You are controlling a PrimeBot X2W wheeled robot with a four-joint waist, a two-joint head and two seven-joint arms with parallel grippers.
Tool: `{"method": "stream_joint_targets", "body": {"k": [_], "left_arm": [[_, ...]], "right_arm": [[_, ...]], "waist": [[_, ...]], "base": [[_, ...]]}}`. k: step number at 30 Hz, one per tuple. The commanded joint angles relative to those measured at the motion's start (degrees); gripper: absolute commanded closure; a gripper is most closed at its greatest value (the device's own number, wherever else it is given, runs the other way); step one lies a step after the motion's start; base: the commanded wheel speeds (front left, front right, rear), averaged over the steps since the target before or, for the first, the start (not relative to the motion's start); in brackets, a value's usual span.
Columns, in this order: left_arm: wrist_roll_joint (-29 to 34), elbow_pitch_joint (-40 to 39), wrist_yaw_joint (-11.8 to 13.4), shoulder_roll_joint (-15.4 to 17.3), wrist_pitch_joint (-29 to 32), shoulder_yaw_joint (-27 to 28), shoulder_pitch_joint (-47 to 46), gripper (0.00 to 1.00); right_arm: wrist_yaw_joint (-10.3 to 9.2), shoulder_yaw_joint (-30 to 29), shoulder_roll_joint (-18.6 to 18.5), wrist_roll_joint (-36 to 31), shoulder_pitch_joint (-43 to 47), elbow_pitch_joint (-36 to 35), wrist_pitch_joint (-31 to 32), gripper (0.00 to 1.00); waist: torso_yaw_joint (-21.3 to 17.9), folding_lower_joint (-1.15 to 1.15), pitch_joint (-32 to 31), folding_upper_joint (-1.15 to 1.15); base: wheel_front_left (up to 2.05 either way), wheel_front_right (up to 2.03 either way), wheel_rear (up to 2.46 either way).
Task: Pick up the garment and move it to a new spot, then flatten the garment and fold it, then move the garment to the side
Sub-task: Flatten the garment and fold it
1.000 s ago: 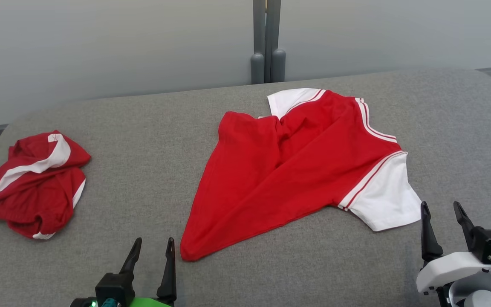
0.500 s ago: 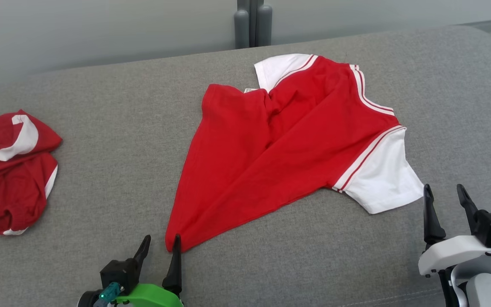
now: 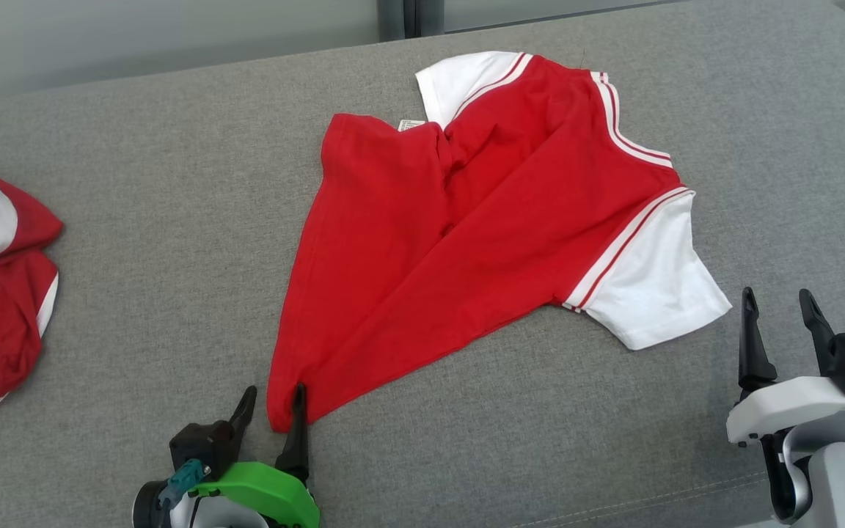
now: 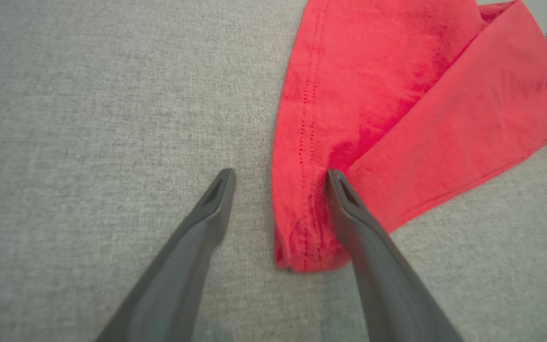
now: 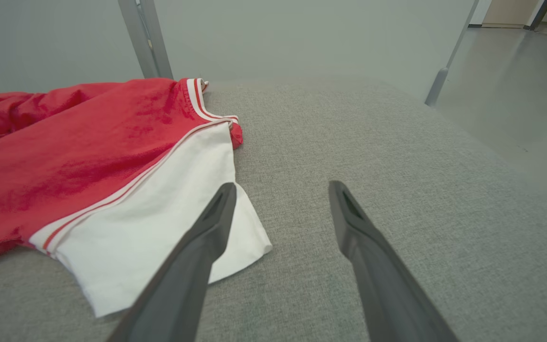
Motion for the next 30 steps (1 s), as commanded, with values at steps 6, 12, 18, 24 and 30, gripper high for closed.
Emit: {"method": "stream_joint_targets", "body": {"k": [6, 12, 18, 24, 30], "left_arm": [[-0.2, 3.02, -1.4, 0.03, 0.55, -2.89, -0.51, 1.0], [1.07, 0.76, -1.28, 0.15, 0.32, -2.69, -0.82, 1.0], [3.57, -3.53, -0.86, 0.25, 0.17, 0.18, -0.3, 1.0], [4.74, -5.09, -1.56, 0.26, 0.18, 0.64, -0.21, 1.0], [4.45, -5.26, -1.72, 0.27, 0.18, 0.21, -0.09, 1.0]], "right_arm": [[-0.08, -1.35, -0.02, -0.29, -1.49, 0.85, -0.16, 0.0], [-0.08, -2.58, 0.24, 0.18, -1.98, 2.61, -0.16, 0.0], [-0.08, -2.74, 0.08, 0.73, -3.19, 7.16, -0.16, 0.0], [-0.08, -2.85, -0.08, 0.71, -5.24, 12.62, -0.17, 0.0], [-0.07, -0.98, -0.11, 1.75, -6.37, 19.2, 0.07, 0.0]], "waist": [[0.95, 0.0, 1.23, 0.0], [2.32, 0.0, 1.44, 0.0], [4.07, 0.0, 1.93, 0.0], [5.74, 0.0, 3.0, 0.0], [6.76, 0.0, 3.38, 0.0]], "base": [[0.0, 0.0, 0.0], [0.0, 0.0, 0.0], [0.0, 0.0, 0.0], [0.0, 0.0, 0.0], [0.0, 0.0, 0.0]]}}
